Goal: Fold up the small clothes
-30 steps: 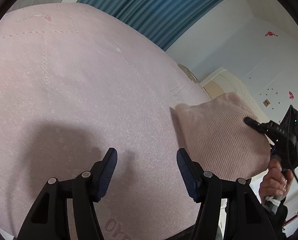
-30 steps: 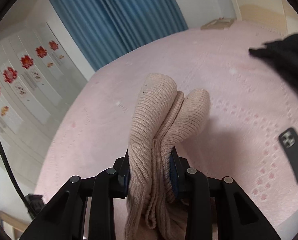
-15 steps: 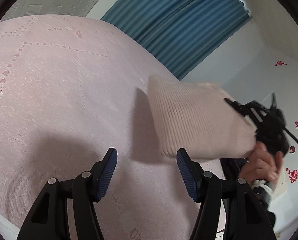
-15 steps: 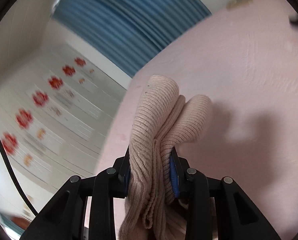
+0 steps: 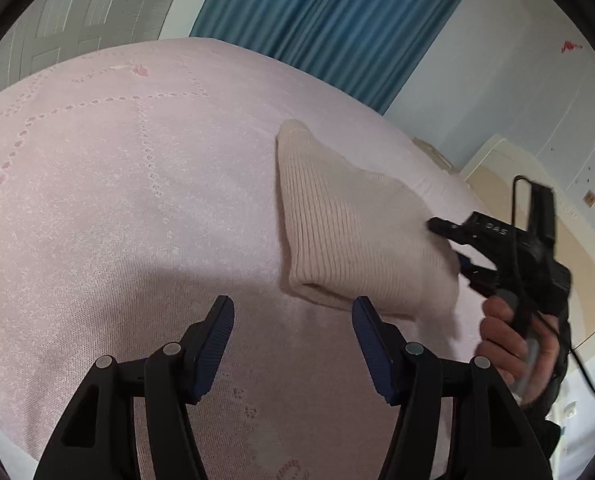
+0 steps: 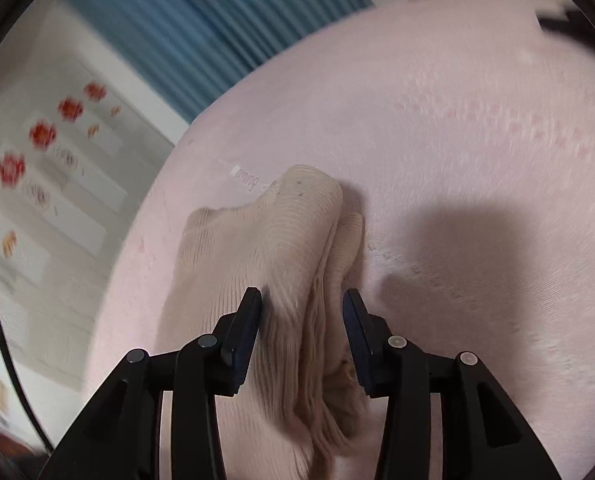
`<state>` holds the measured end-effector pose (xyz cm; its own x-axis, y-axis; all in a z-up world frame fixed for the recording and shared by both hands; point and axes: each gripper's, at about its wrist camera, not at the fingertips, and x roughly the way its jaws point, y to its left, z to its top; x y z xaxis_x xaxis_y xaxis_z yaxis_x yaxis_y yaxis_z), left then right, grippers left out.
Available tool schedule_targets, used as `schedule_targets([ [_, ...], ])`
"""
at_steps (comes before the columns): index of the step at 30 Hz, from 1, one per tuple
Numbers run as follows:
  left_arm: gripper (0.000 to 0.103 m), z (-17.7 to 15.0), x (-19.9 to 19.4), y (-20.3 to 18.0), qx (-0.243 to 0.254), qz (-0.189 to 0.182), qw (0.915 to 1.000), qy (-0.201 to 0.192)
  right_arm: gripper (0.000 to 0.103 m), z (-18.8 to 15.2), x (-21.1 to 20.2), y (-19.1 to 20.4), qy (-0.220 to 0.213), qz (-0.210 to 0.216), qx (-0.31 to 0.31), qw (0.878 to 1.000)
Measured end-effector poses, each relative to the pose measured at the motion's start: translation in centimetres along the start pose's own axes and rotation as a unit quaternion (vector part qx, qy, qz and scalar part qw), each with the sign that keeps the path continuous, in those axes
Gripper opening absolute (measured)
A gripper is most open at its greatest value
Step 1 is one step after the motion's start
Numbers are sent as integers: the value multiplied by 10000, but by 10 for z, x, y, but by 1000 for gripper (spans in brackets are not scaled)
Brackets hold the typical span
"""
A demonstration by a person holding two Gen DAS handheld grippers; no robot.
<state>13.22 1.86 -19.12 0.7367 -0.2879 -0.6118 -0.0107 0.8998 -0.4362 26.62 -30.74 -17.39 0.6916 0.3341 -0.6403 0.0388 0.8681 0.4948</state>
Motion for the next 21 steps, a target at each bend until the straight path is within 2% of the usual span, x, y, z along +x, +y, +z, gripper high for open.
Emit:
schedule_targets([
  [3,58,0,1,-4,185,228,9996,-53,42,-8,-14,8,-92,-125,-464,9988],
  [6,58,8,-1,-11,275,377,9988,-137,40,-9,-15,12,-69,-158,-561,9983],
  [8,58,22,1,-14,303,341,9988,-172,23,-5,-6,16,37,-218,-689,9974],
  [9,58,35,4,-18,329,316,9987,-239,19,-5,-2,17,61,-198,-747,9970],
  [12,58,68,15,-34,530,380,9970,-405,14,-5,-2,22,-156,-217,-911,9955],
  [15,58,99,32,-48,559,425,9960,-553,11,-1,-17,16,-466,264,-666,9963],
  [16,58,107,38,-50,507,373,9963,-579,11,1,-19,11,-476,306,-565,9968],
  [19,59,115,57,-52,457,254,9971,-555,11,2,9,-6,98,-435,-282,9986],
  [20,59,114,65,-52,518,278,9969,-513,11,2,15,-10,235,-509,-142,9983],
  [21,59,108,72,-52,601,360,9964,-477,12,5,14,-11,188,-437,-102,9988],
])
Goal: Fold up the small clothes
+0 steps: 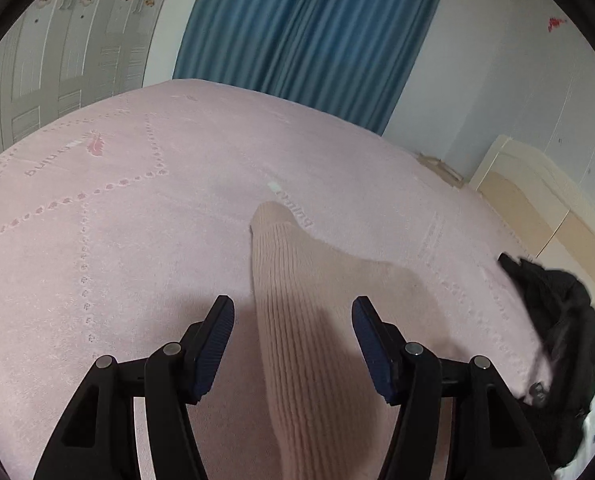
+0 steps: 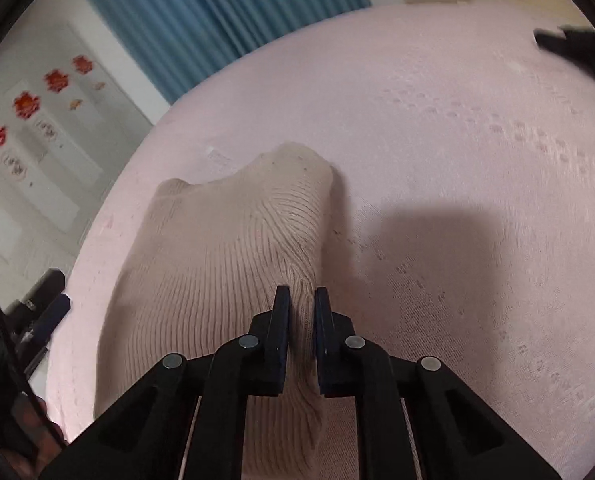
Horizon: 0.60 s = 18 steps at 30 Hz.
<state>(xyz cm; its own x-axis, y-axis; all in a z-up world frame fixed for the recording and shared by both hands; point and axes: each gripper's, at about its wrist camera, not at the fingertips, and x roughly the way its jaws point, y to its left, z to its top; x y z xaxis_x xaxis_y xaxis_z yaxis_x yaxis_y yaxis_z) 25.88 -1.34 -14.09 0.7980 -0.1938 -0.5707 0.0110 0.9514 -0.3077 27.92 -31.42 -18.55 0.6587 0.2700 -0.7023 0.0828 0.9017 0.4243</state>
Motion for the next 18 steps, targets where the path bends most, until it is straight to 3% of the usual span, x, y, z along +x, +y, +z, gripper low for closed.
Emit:
schedule_targets([
  [1,59,-5,4,0,30,32,10000,36,14,3,-3,2,-70,58,-68,9999],
  [4,59,-15,19,2,56,-87,9994,326,37,7,-12,9,-469,-147,-298,9983],
  [5,59,-16,21,3,63,-90,9994,332,37,9,-12,11,-599,-238,-390,9972],
  [10,59,-14,33,7,26,-109,9991,416,37,22,10,9,-403,-14,-85,9991],
  [12,59,-13,41,10,-84,-168,9981,580,32,24,21,7,-272,2,4,9996],
  [13,62,-16,44,10,-81,-162,9977,657,19,24,24,9,-254,0,-42,9997],
  [14,62,-17,47,9,-52,-116,9972,731,14,24,28,13,-264,0,-145,9995],
  [18,63,-24,47,9,117,-6,9971,751,13,18,29,23,-420,-332,-456,9975],
])
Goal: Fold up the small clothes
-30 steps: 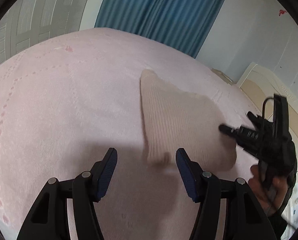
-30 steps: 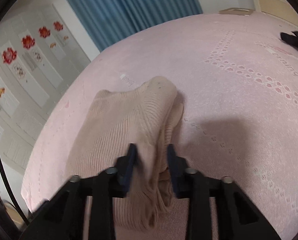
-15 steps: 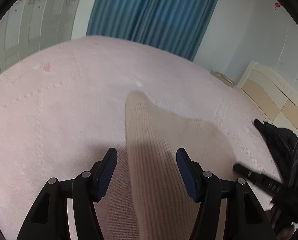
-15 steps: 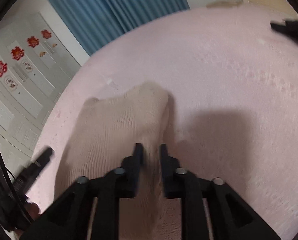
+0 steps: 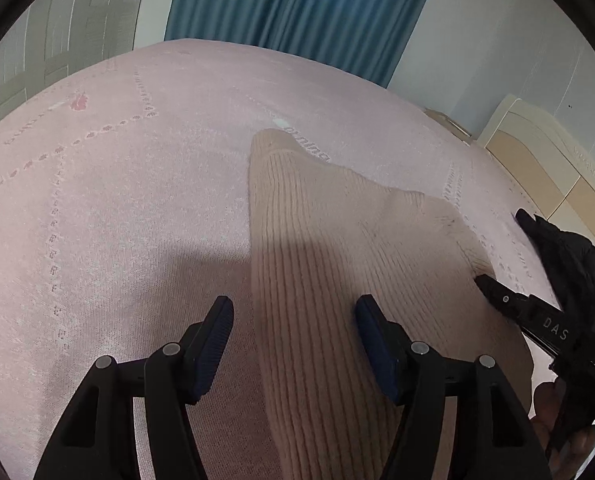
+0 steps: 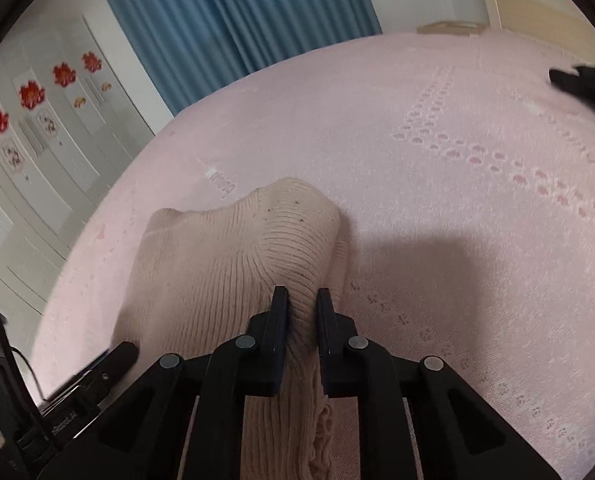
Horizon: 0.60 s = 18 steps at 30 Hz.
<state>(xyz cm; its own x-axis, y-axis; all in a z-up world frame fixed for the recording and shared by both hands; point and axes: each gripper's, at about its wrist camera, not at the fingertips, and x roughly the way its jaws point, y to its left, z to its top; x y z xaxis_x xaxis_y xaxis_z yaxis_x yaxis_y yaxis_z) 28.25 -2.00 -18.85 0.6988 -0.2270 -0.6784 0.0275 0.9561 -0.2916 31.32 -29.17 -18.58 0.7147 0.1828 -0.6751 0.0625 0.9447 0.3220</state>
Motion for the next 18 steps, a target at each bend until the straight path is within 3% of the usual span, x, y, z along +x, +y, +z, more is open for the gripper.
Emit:
schedule_targets([
  [7,67,-1,1,7,-205,-95,9997,60,15,1,1,-13,142,190,229,9995],
  [10,68,-1,1,6,-210,-86,9997,56,23,0,2,-16,174,164,253,9994],
  [18,68,-3,-2,1,-100,47,9999,-20,30,-1,0,-16,173,83,231,9996],
])
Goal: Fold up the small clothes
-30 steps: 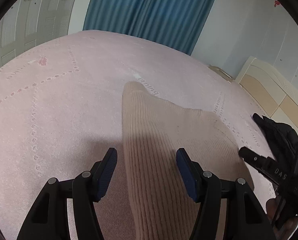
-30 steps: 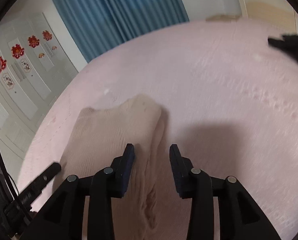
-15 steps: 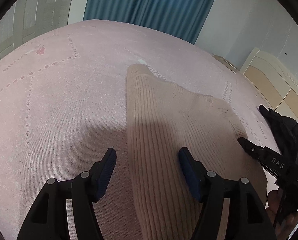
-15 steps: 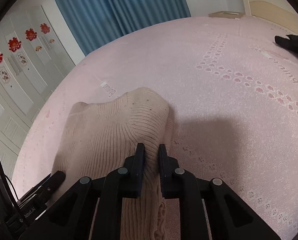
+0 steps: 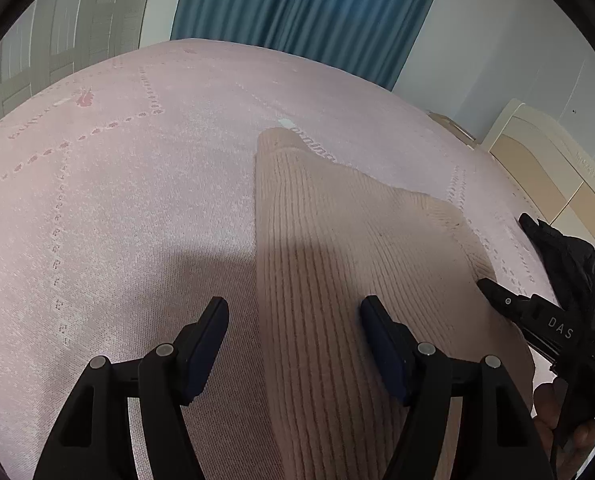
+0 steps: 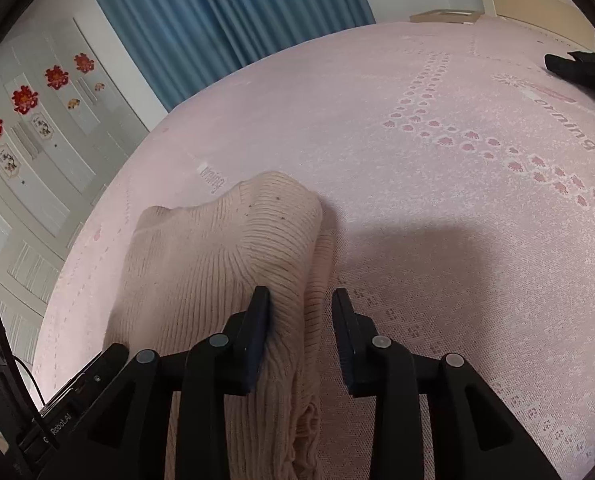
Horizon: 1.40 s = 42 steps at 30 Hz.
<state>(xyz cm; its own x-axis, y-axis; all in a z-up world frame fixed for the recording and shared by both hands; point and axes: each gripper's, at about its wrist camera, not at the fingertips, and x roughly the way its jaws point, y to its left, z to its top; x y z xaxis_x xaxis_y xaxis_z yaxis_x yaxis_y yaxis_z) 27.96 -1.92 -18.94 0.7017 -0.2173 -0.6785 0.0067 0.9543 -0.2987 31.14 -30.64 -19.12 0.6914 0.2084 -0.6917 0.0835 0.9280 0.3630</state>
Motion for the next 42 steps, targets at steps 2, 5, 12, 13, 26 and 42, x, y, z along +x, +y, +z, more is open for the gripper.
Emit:
schedule_targets([
  [2,68,0,0,1,-10,-12,10000,3,31,0,0,-1,14,41,49,10000],
  [5,68,1,0,1,-16,-16,10000,10,35,0,0,-4,18,60,129,9999],
  [12,68,3,-2,-1,156,30,9999,-43,42,0,-2,-5,-23,97,228,9997],
  [13,67,3,-3,-3,242,46,9997,-64,42,0,-3,-3,-47,76,187,9998],
  [26,64,21,-27,31,-389,-456,9963,-620,42,8,-17,-11,-336,398,299,9982],
  [42,64,21,-22,21,-337,-695,9954,-576,9,4,-36,10,-1038,334,-179,9939],
])
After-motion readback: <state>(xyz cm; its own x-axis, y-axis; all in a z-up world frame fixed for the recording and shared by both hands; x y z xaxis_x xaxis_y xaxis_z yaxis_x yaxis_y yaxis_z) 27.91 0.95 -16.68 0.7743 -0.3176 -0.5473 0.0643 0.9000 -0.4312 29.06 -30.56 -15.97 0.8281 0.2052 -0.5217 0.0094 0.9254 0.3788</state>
